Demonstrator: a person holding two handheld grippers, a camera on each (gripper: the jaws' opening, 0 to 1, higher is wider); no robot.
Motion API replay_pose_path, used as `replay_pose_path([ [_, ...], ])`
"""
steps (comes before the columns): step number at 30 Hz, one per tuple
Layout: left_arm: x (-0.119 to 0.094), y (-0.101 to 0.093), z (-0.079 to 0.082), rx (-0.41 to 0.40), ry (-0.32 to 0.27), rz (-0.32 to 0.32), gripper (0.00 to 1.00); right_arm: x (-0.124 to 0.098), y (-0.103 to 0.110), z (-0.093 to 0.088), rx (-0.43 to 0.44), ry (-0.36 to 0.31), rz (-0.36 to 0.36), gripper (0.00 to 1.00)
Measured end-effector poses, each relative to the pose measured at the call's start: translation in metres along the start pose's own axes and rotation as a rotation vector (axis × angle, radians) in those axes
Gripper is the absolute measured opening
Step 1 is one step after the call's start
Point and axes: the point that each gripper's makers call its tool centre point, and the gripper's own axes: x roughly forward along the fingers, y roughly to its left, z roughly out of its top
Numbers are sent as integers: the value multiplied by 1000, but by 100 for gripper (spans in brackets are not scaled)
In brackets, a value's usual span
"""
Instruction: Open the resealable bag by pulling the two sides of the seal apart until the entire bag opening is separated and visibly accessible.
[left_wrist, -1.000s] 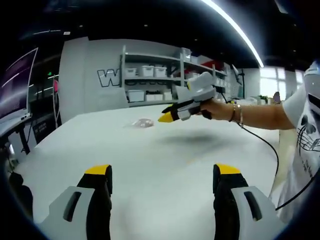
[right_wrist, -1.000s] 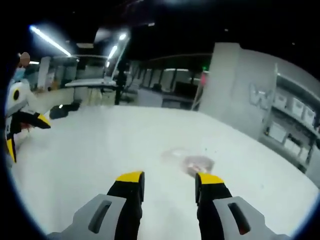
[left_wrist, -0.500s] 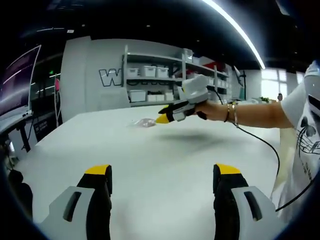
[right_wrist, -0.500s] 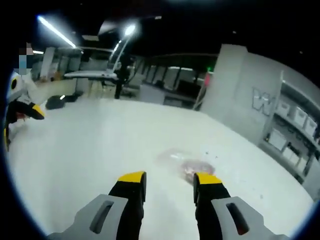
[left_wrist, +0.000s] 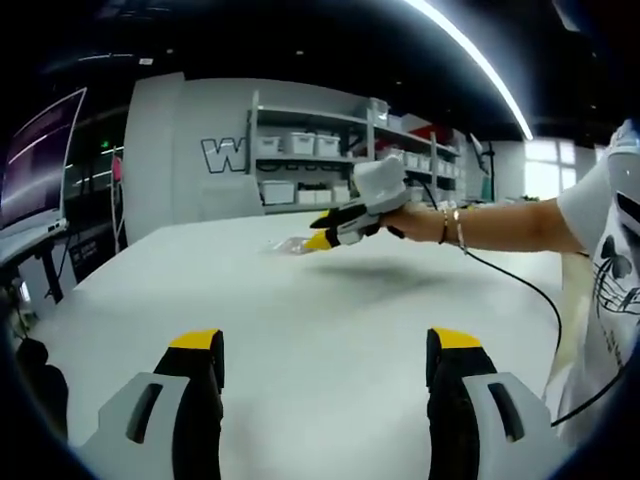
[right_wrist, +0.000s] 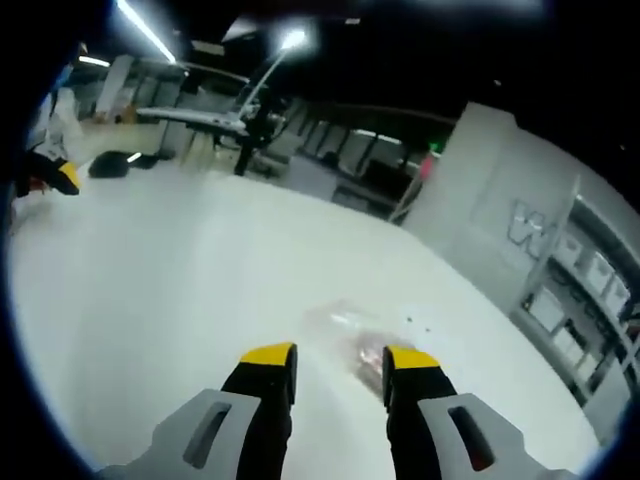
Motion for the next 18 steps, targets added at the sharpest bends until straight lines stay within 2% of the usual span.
replay_pose_path([
  [5, -1, 4, -2, -4, 4, 7, 82, 9, -9, -4, -22, 15, -6, 31],
  [9, -2, 8, -2, -9, 4, 14, 82, 18, -7, -9, -72, 31, -1, 30],
  [18, -3, 11, 1, -3, 3, 14, 82, 34, -10, -8, -136, 38, -5, 28],
])
